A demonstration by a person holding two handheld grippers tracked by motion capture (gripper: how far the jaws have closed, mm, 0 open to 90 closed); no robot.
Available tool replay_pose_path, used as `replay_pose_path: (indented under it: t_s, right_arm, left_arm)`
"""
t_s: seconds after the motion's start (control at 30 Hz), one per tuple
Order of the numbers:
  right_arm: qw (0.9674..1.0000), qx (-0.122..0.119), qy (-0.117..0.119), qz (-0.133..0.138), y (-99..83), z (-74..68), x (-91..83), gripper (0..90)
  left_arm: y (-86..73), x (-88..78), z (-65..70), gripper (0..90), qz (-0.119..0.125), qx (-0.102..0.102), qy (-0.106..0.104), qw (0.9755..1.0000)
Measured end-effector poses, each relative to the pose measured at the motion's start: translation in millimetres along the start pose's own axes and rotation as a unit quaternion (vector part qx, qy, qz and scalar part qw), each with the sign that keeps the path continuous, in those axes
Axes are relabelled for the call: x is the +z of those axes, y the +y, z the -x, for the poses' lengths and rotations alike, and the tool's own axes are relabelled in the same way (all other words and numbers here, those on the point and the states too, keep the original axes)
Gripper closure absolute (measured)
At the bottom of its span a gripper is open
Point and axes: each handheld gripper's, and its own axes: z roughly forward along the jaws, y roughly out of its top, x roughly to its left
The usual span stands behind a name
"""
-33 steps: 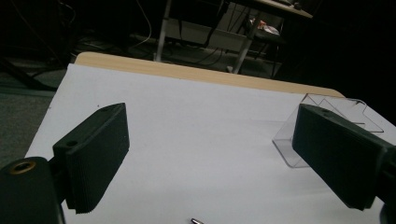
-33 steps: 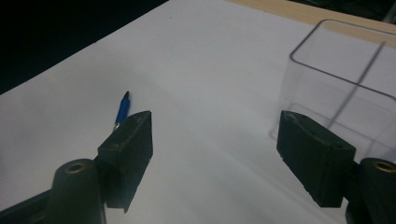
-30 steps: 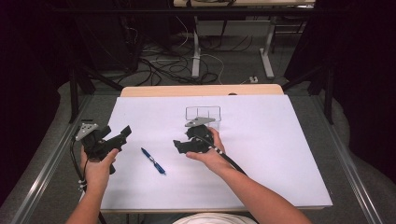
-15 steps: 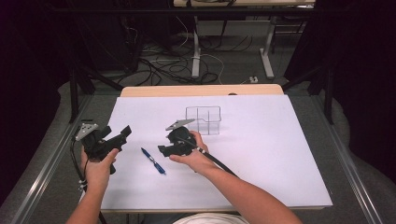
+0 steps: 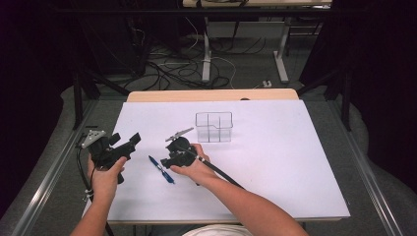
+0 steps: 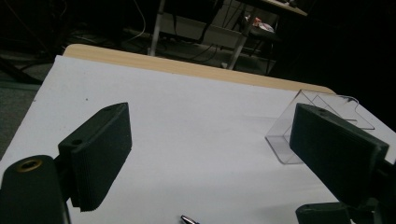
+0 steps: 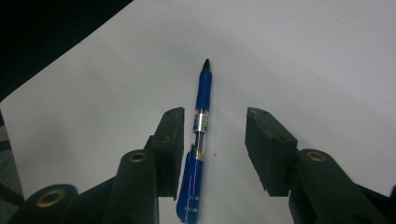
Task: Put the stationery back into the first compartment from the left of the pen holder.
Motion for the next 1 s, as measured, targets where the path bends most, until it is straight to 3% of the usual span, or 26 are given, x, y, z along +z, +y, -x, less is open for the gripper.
replay_pose_path:
  t_s: [0.1, 0.13, 0.17, 0.33, 1.0]
  right_arm:
    - [0.9999, 0.011, -0.007, -0.005, 2.1, -1.2, 6.4, 60.6]
    - [0.9999, 0.003, -0.010, -0.010, 2.7, -0.4, 8.6, 61.0]
    - [0.9998, 0.011, -0.010, -0.016, 3.1, -1.5, 10.3, 61.4]
    - [0.9996, 0.007, -0.011, -0.026, 3.9, -1.1, 19.9, 61.8]
    - [0.9989, 0.018, -0.013, -0.041, 0.2, -7.4, 39.6, 64.0]
  left_arm:
    - [-0.5, 0.9, 0.7, 13.2, -0.001, 0.001, -0.002, 1.0000]
    - [-0.5, 1.0, 0.7, 13.3, -0.001, 0.001, -0.002, 1.0000]
    - [-0.4, 1.1, 0.7, 13.4, -0.001, 0.002, -0.003, 1.0000]
    - [-1.1, 2.1, 0.0, 13.6, -0.004, 0.000, -0.002, 1.0000]
    - [-3.3, 5.7, 1.2, 15.8, -0.018, 0.004, -0.003, 0.9998]
